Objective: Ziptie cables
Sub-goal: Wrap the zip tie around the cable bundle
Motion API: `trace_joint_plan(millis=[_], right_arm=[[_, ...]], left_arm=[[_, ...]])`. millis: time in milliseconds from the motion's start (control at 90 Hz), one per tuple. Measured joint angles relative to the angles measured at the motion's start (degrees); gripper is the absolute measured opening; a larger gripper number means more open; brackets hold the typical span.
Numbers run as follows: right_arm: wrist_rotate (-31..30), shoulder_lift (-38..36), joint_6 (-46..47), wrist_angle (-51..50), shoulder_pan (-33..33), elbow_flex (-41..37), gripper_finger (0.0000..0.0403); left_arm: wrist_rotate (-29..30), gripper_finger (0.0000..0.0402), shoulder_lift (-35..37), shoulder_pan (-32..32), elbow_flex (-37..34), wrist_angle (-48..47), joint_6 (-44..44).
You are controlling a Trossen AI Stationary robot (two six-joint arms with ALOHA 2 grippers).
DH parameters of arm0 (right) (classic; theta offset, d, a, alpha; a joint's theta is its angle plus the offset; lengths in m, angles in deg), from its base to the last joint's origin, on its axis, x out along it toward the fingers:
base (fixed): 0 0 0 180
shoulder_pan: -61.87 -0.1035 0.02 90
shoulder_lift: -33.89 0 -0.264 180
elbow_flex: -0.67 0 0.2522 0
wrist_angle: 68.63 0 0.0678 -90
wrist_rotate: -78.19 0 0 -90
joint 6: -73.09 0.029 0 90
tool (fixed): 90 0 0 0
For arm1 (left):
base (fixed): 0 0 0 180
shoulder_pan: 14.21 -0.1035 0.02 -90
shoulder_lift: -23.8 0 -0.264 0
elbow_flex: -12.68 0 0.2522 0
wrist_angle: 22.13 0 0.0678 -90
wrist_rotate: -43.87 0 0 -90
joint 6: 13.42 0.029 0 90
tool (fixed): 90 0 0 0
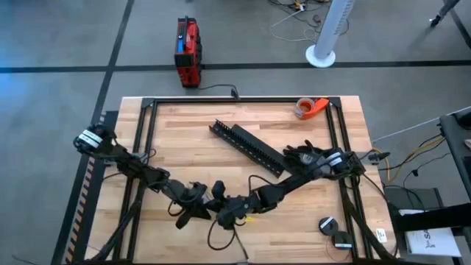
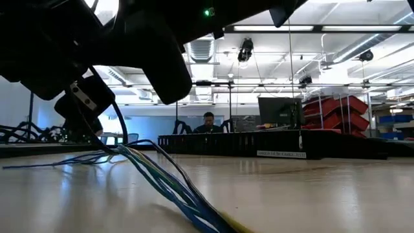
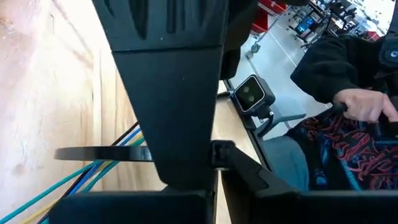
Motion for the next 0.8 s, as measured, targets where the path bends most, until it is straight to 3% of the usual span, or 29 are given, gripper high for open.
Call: trace_joint_plan(millis=[800], right_arm=[[0.04,-0.26,0.94,-1.28,-0.04,0.00,0.0000]], left_arm=[[-0.02,0.0000,0.00,0.00,0.02,0.01,0.02]])
